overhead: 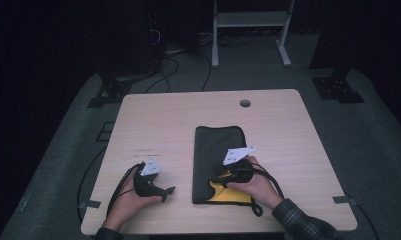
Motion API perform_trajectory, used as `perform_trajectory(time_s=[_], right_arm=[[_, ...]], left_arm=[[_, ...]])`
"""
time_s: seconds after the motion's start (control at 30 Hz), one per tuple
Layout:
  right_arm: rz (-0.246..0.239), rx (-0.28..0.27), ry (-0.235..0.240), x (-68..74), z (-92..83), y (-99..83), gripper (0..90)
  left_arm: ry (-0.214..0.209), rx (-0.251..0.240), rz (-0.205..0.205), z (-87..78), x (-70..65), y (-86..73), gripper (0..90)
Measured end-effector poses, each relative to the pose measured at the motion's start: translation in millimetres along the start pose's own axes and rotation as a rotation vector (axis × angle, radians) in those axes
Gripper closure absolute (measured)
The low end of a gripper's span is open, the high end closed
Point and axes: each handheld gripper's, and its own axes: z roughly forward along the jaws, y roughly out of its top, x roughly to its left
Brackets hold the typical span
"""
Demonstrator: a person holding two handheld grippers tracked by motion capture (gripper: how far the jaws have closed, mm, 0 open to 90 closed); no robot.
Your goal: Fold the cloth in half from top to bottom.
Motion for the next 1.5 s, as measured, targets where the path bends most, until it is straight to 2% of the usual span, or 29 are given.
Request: perform_trajectory(time_s=[0.03,0.17,0.27,0.37,0.47,0.77,0.9,1.07,1.3,1.4,1.5], right_arm=[[0.0,0.0,0.0,0.0,0.0,0.0,58.9],[-0.007,0.03,-0.005,-1.6,6.0,-0.8,80.4],[0.009,0.022,0.009,-4.0,1.6,0.2,84.7],[0.03,0.015,0.024,-4.9,-2.8,0.6,85.1],[0.042,0.011,0.042,-6.2,-14.9,-0.3,85.7],[0.071,0.004,0.042,-10.8,-43.2,-11.2,85.9],[0.079,0.001,0.052,-7.4,-54.0,-17.5,86.0],[0.084,0.014,0.05,-3.4,-67.7,-30.7,86.0],[0.124,0.016,0.041,-2.3,-84.8,-53.2,85.6],[0.146,0.032,0.052,-1.6,-85.9,-66.0,82.6],[0.145,0.051,0.058,1.0,-83.8,-72.1,79.0]], left_arm=[[0.0,0.0,0.0,0.0,0.0,0.0,0.0],[0.0,0.0,0.0,0.0,0.0,0.0,0.0],[0.0,0.001,0.0,0.0,0.0,0.0,0.0],[0.0,0.0,0.0,0.0,0.0,0.0,0.0],[0.0,0.002,0.001,-0.1,0.1,0.1,0.0],[-0.001,0.003,0.001,-0.2,0.1,0.1,0.0],[-0.001,0.003,0.001,-0.2,0.1,0.1,0.0],[0.0,0.003,0.001,-0.2,0.1,0.1,0.0],[0.0,0.003,0.004,-0.2,0.3,0.2,0.0],[0.0,-0.001,0.001,0.0,0.0,0.1,0.0],[0.0,0.0,0.001,0.0,0.0,0.2,0.0]])
